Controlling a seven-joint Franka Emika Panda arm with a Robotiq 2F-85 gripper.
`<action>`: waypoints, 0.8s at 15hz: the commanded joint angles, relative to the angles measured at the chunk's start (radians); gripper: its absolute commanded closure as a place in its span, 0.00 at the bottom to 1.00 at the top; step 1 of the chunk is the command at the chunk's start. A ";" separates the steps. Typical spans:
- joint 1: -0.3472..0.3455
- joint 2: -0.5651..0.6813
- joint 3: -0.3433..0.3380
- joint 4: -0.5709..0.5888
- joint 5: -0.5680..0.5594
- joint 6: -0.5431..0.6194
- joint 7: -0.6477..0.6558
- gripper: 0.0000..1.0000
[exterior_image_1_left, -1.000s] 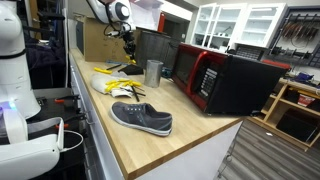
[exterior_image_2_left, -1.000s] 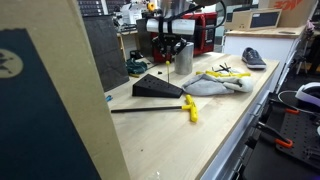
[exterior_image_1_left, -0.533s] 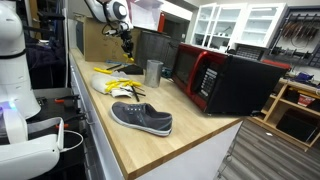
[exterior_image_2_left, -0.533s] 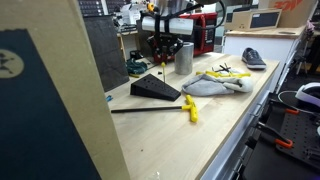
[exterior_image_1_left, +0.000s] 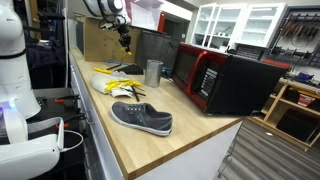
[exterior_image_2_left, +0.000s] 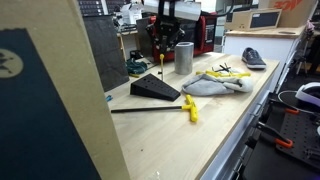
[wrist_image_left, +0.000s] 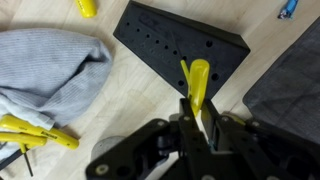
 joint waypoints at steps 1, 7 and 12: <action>-0.009 -0.060 0.019 -0.055 -0.015 -0.009 -0.015 0.96; -0.022 -0.061 0.036 -0.070 -0.144 -0.029 0.036 0.96; -0.023 -0.055 0.039 -0.064 -0.271 -0.029 0.126 0.96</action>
